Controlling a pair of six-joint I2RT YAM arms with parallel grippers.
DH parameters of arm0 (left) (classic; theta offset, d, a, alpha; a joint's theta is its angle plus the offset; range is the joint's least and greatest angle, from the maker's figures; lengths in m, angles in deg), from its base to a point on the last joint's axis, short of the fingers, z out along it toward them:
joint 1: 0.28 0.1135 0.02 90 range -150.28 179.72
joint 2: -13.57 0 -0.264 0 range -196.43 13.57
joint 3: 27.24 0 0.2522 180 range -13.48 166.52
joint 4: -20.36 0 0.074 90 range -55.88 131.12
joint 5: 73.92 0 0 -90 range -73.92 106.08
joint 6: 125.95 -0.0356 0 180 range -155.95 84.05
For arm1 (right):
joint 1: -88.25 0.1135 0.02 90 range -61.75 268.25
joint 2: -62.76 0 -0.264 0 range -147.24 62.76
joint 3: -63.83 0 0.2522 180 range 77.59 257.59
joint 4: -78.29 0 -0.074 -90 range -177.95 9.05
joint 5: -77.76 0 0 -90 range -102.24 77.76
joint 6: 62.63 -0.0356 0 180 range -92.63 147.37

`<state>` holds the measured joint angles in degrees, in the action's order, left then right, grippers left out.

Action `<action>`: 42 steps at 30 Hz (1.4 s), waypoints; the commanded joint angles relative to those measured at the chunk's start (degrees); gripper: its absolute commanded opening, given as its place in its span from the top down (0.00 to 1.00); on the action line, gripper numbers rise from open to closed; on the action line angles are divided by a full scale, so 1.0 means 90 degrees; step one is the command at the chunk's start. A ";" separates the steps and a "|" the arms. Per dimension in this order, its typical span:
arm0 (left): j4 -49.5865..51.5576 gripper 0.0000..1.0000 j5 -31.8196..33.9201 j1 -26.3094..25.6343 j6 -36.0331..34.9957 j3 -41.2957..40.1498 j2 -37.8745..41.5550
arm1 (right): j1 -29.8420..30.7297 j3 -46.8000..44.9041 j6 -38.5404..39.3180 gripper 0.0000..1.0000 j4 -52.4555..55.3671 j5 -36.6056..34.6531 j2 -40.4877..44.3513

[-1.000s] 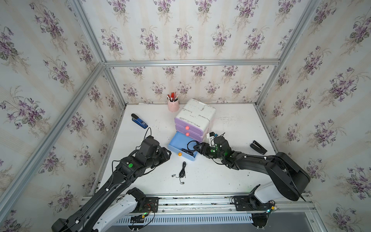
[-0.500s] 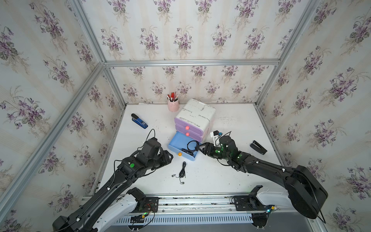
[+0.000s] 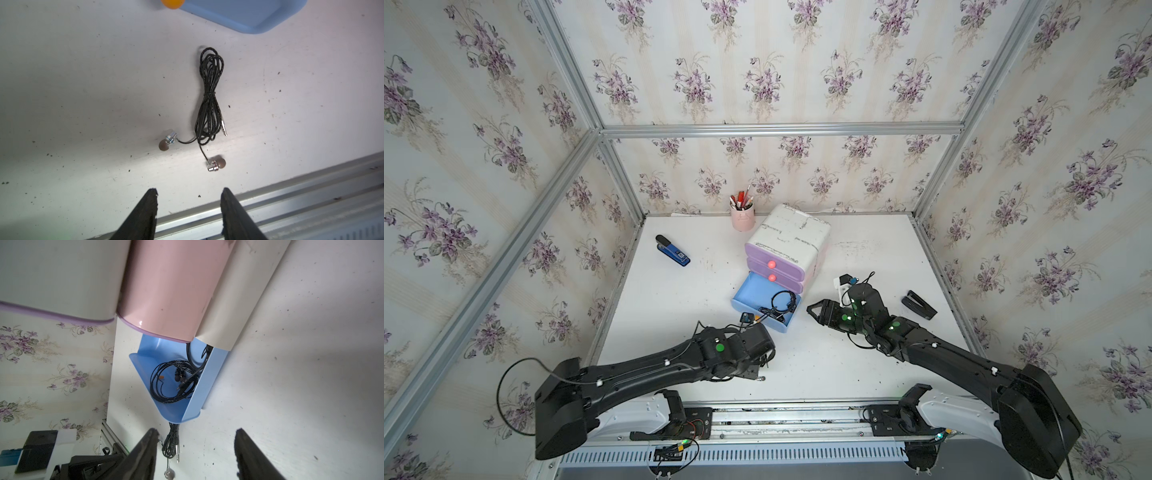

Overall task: Place the wired earphones into the drawer by color
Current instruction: Pick up the wired earphones from the center of the board.

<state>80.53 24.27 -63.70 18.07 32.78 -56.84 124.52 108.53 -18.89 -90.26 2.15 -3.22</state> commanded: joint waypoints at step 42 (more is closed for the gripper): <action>-0.0426 0.91 -0.0422 0.0762 -0.0663 0.0780 -0.1960 | -0.0064 -0.0088 0.0403 0.40 0.0341 -0.0190 0.0289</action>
<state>72.53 18.98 -56.77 11.51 40.24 -78.07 123.91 107.44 -16.05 -87.70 1.04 -0.64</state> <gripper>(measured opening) 0.117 0.599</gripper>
